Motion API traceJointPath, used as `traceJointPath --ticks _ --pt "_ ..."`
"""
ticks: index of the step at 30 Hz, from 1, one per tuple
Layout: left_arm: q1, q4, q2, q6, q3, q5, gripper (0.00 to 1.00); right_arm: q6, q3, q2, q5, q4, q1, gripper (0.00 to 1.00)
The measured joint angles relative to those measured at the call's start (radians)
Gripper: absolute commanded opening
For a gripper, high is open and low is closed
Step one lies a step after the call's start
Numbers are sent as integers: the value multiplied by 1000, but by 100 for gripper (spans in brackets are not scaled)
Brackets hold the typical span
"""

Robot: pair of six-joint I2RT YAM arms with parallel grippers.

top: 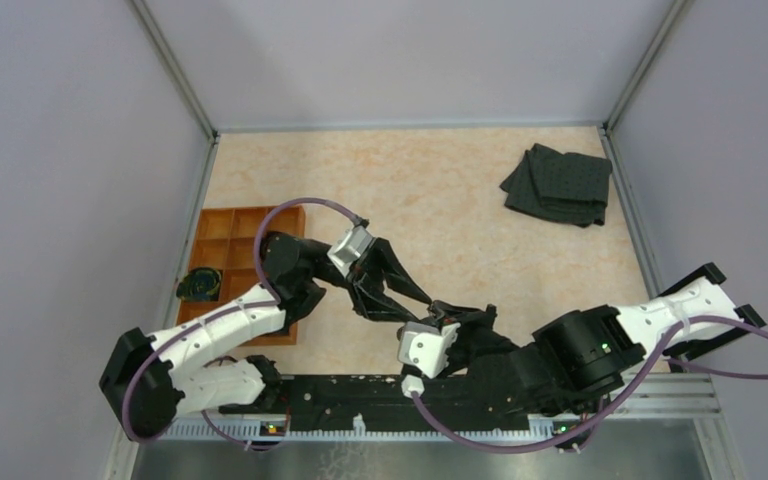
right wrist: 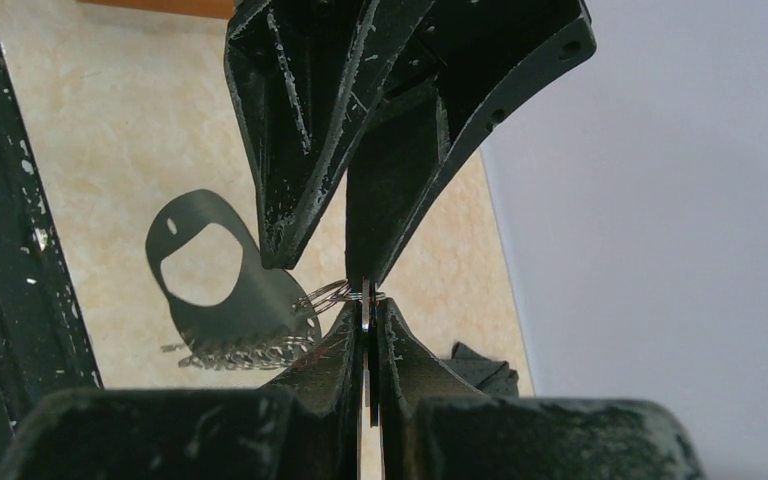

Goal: Remove the keys from the keyring

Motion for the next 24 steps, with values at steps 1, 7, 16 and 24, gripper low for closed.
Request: traceJointPath --ticks 1,7,16,24 --pt "0 10 6 -9 0 2 46 0 0 1 1 -1 0 0" --pt "-11 45 23 -41 -2 6 41 0 0 4 6 -2 0 0" --pt "-24 65 23 -57 -10 6 31 0 0 4 13 -2 0 0" --pt "-34 73 23 -66 -12 -2 28 2 0 4 21 -2 0 0"
